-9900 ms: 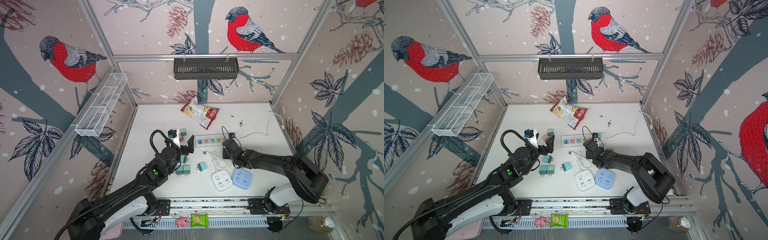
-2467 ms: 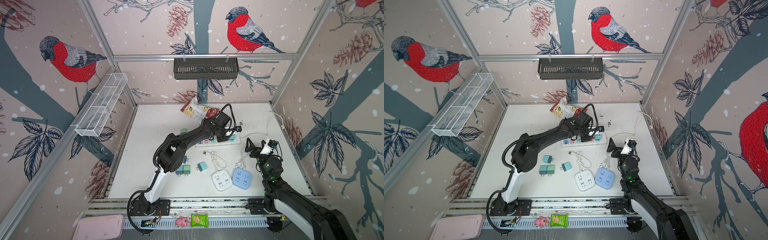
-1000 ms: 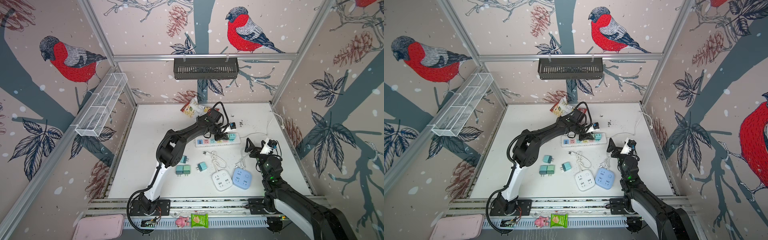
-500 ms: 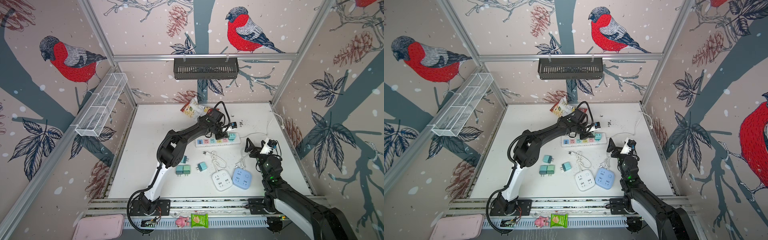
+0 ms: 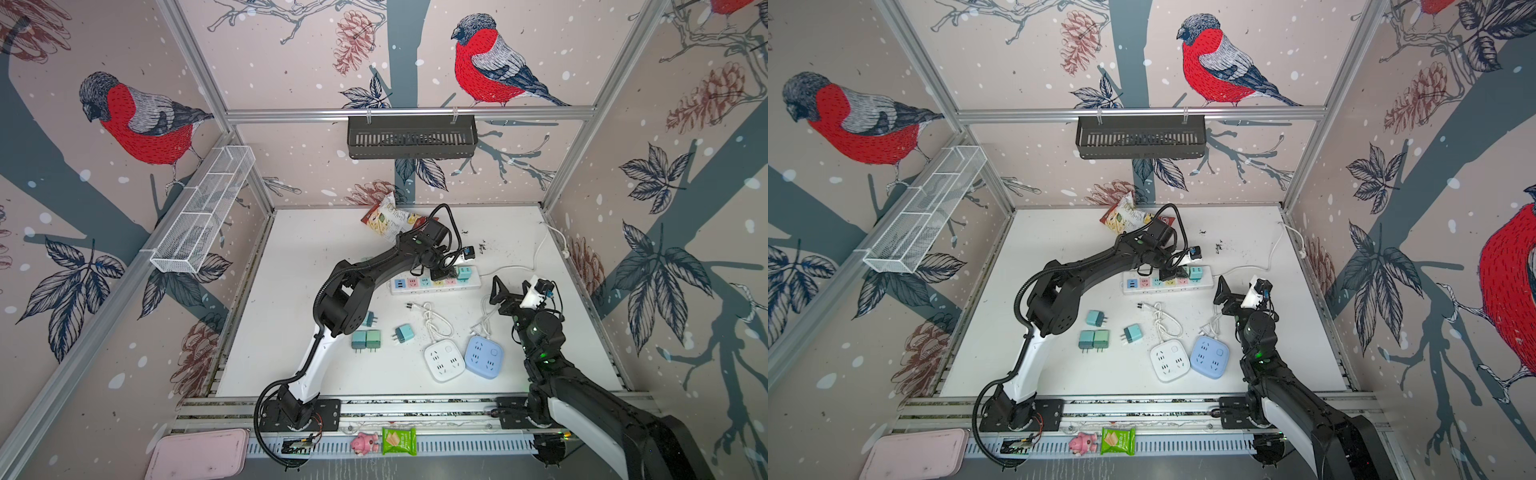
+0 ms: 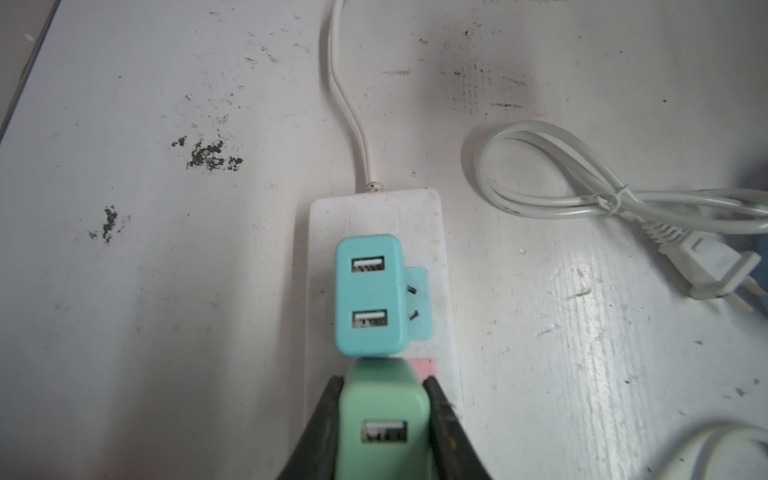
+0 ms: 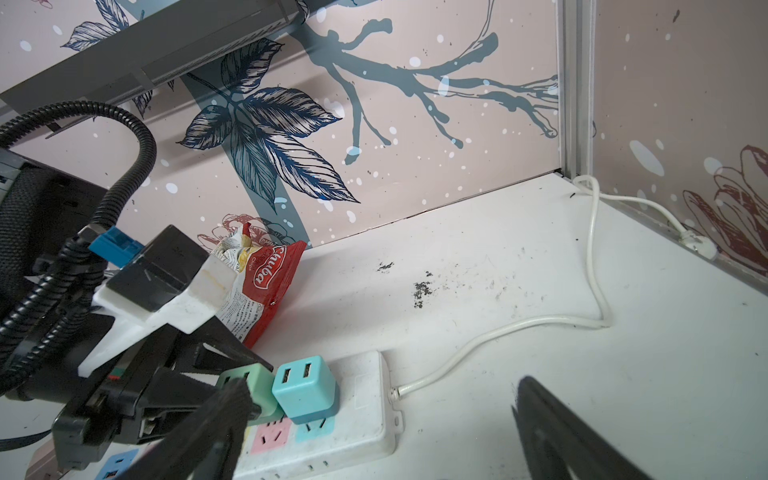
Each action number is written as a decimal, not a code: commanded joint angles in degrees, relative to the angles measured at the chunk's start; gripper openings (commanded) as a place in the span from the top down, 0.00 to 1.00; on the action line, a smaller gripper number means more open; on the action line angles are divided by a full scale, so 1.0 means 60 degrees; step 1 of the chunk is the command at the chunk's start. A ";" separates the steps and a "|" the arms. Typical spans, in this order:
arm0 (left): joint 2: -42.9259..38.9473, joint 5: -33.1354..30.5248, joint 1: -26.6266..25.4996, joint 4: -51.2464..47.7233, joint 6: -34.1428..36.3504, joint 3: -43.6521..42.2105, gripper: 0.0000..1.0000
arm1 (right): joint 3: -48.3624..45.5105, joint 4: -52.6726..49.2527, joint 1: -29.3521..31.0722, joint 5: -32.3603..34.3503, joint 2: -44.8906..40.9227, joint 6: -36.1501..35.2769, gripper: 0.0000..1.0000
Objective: Insert the plug
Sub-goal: 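Lower the green adapter with the left gripper into the socket beside the teal adapter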
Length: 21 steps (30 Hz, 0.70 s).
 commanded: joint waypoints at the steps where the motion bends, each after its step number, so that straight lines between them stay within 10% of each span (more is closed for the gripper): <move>1: -0.0043 0.0085 -0.0014 -0.0803 0.0085 0.0014 1.00 | 0.0061 0.0171 -0.0021 0.0091 -0.0007 0.0100 0.00; 21: 0.0673 -0.0494 0.0200 -0.0607 -0.0529 0.0109 1.00 | 0.0193 0.0139 -0.0013 0.0160 0.0216 0.0106 0.01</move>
